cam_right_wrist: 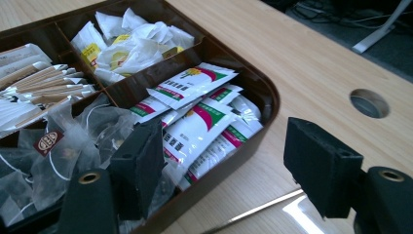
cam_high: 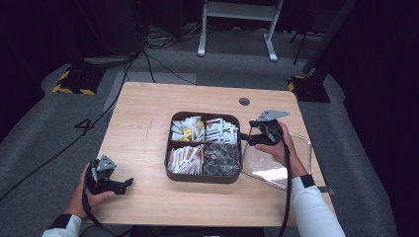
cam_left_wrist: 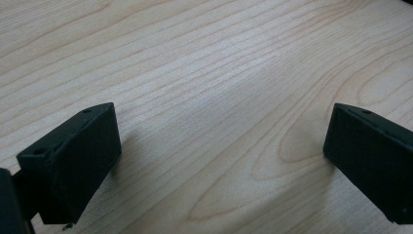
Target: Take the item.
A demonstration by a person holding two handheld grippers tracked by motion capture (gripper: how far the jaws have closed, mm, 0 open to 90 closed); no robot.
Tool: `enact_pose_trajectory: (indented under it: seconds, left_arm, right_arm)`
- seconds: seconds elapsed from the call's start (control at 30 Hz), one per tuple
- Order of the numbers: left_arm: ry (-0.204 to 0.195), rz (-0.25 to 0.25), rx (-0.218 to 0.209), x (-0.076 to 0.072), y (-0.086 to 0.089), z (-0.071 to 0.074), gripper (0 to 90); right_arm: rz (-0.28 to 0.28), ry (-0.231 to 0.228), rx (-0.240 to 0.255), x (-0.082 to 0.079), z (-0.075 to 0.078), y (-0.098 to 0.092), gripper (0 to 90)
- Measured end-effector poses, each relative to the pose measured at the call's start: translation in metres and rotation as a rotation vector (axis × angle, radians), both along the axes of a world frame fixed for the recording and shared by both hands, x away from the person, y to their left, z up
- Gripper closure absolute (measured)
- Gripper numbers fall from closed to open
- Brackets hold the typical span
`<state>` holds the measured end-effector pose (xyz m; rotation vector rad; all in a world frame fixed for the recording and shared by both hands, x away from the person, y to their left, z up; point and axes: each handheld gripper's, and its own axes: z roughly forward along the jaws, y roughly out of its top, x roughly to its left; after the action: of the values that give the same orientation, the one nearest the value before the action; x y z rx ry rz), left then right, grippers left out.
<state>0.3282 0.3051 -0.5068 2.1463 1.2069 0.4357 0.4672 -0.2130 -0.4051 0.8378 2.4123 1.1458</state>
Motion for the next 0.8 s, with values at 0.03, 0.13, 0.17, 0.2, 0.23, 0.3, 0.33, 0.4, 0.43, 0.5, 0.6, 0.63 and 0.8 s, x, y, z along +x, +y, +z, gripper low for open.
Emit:
enact_pose_trajectory:
  seconds: [0.03, 0.13, 0.17, 0.2, 0.23, 0.3, 0.33, 0.4, 0.43, 0.5, 0.6, 0.63, 0.8]
  left_arm:
    - [0.0, 0.0, 0.0, 0.0, 0.0, 0.0, 0.5]
    - [0.003, 0.003, -0.002, 0.0, 0.0, 0.0, 0.5]
    - [0.002, 0.003, -0.002, 0.0, 0.0, 0.0, 0.5]
    - [0.002, 0.003, -0.001, 0.0, 0.0, 0.0, 0.5]
    - [0.002, 0.003, -0.001, 0.0, 0.0, 0.0, 0.5]
    - [0.002, 0.003, -0.001, 0.0, 0.0, 0.0, 0.5]
    - [0.002, 0.003, -0.002, 0.0, 0.0, 0.0, 0.5]
    - [0.002, 0.003, -0.001, 0.0, 0.0, 0.0, 0.5]
    - [0.002, 0.003, -0.001, 0.0, 0.0, 0.0, 0.5]
    - [0.002, 0.003, -0.002, 0.0, 0.0, 0.0, 0.5]
    - [0.002, 0.003, -0.001, 0.0, 0.0, 0.0, 0.5]
    - [0.002, 0.003, -0.002, 0.0, 0.0, 0.0, 0.5]
    - [0.002, 0.003, -0.002, 0.0, 0.0, 0.0, 0.5]
  right_arm:
    - [0.004, 0.003, -0.001, 0.002, 0.0, 0.004, 32.2]
    - [0.016, 0.012, -0.011, 0.008, 0.0, 0.015, 32.3]
    - [0.021, 0.013, -0.015, 0.011, 0.001, 0.02, 32.6]
    - [0.024, 0.006, -0.022, 0.012, 0.001, 0.024, 32.8]
    - [0.029, 0.015, -0.027, 0.015, 0.001, 0.029, 32.9]
    - [0.037, 0.025, -0.03, 0.02, -0.001, 0.039, 33.4]
    - [0.046, 0.031, -0.03, 0.023, -0.001, 0.043, 33.3]
    - [0.053, 0.044, -0.028, 0.028, -0.002, 0.053, 33.3]
    - [0.059, 0.052, -0.039, 0.031, -0.003, 0.058, 33.3]
    - [0.045, 0.058, -0.067, 0.039, -0.007, 0.066, 33.3]
    - [0.027, 0.08, -0.073, 0.05, -0.015, 0.075, 33.2]
    - [0.019, 0.101, -0.08, 0.053, -0.017, 0.077, 32.5]
    - [-0.007, 0.137, -0.079, 0.064, -0.029, 0.085, 32.3]
